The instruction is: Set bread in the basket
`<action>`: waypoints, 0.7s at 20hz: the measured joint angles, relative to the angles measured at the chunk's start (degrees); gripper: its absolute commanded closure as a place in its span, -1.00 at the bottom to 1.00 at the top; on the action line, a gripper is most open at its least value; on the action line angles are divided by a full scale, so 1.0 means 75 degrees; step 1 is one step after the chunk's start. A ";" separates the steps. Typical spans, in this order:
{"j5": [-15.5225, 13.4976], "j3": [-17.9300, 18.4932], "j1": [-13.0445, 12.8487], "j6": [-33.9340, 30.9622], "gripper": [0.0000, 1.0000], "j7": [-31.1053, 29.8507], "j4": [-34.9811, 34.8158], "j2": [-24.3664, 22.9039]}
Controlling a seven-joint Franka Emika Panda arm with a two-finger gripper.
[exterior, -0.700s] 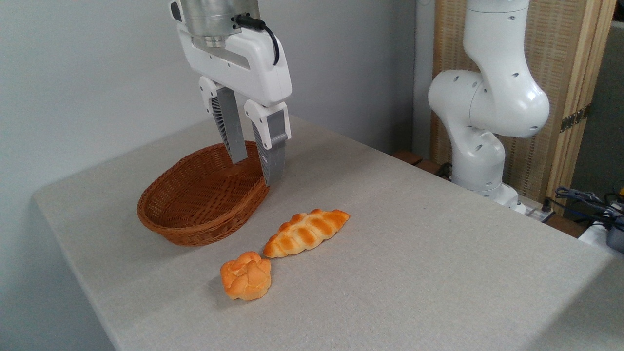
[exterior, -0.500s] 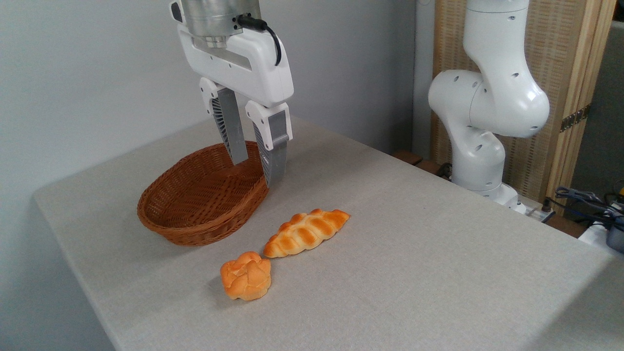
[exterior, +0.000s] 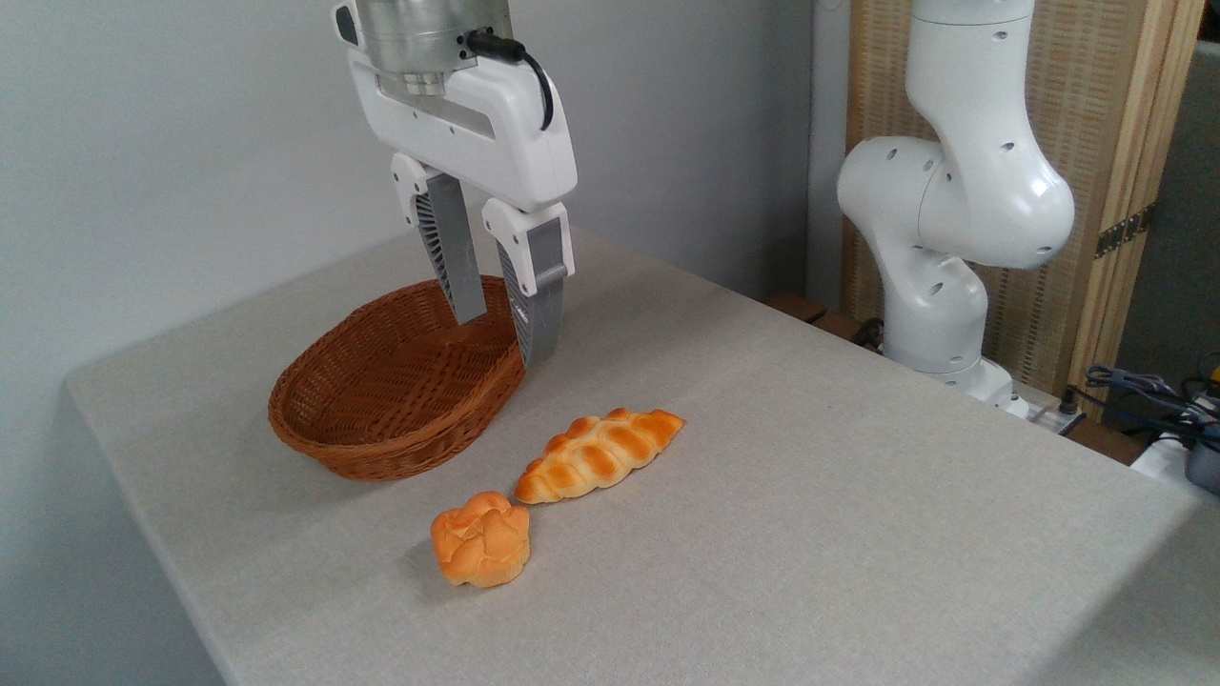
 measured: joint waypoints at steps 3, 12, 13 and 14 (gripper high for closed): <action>0.0003 0.0001 0.0001 0.0920 -1.00 0.0000 -0.0497 -0.0015; 0.0381 -0.0033 0.0047 0.3690 -1.00 0.0892 -0.2818 -0.0010; 0.0381 -0.0118 0.0051 0.3929 -1.00 0.0915 -0.2995 0.0013; 0.0381 -0.0252 0.0050 0.4179 -1.00 0.0917 -0.3146 0.0063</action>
